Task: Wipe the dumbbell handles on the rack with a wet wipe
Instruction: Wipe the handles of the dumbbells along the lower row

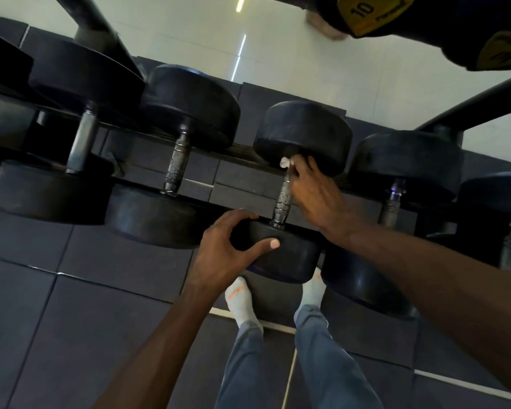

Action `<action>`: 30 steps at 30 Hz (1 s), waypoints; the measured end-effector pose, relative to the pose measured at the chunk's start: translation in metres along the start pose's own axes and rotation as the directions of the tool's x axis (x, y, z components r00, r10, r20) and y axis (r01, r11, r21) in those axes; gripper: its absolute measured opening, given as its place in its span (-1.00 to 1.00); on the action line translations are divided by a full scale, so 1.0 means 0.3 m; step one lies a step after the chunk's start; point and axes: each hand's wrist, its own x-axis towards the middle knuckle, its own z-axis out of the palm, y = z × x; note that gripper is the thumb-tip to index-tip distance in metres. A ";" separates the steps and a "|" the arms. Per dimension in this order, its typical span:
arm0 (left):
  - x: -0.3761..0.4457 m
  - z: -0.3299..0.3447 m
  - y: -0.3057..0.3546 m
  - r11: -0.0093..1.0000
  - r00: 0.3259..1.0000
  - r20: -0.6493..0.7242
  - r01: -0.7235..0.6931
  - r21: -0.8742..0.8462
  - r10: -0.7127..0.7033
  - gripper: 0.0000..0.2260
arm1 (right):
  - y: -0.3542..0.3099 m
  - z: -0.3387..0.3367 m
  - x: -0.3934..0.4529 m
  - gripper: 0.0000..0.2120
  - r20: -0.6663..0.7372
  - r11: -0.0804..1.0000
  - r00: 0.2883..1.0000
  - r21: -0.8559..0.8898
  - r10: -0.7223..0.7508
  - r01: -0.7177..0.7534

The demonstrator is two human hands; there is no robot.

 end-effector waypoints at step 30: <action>-0.004 0.009 -0.002 1.000 1.000 -0.017 -0.016 -0.027 0.015 -0.49 | 0.045 -0.005 0.018 -0.82 -0.077 0.919 0.958 -0.314 -0.275 0.239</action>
